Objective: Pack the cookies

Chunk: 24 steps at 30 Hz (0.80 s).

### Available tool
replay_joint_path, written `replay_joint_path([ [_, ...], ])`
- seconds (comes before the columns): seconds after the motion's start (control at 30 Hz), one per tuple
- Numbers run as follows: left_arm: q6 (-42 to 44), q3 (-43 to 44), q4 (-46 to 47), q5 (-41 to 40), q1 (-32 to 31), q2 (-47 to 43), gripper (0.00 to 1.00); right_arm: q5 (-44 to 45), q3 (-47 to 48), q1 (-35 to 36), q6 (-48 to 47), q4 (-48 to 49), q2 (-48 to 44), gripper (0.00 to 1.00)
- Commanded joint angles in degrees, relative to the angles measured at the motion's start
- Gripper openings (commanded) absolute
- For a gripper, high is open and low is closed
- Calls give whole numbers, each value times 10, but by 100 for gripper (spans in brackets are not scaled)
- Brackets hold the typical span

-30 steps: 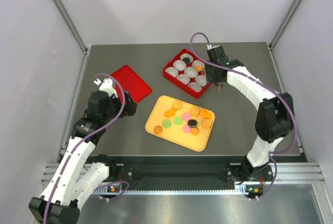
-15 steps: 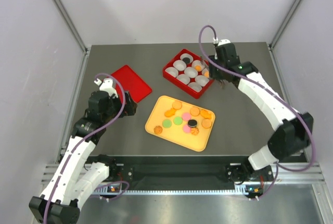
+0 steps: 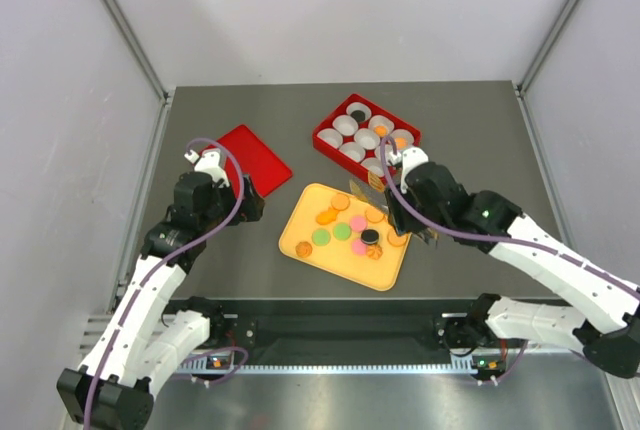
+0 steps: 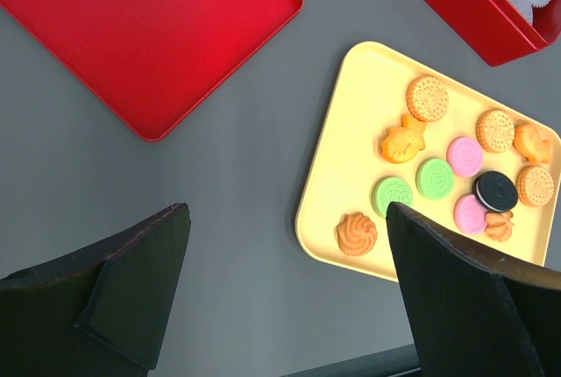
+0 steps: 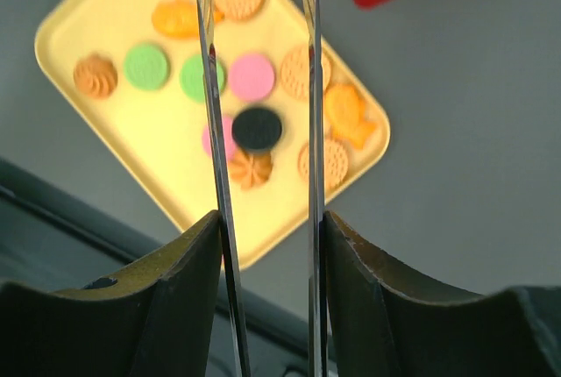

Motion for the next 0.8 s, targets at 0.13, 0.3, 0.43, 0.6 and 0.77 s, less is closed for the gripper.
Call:
replay_joint_path([
  [0.13, 7, 4, 11, 1, -1, -6, 99, 22, -51, 53, 75, -52, -59, 48],
  [0.3, 8, 4, 11, 3, -1, -5, 99, 19, -72, 67, 91, -53, -64, 49],
  [0.43, 8, 2, 12, 3, -1, -10, 99, 16, -85, 72, 98, -50, -60, 50],
  [0.6, 8, 2, 13, 5, -1, -9, 99, 13, -95, 78, 104, -47, -56, 51],
  [0.77, 8, 2, 13, 4, -1, -9, 99, 4, -108, 88, 112, -44, -51, 52],
])
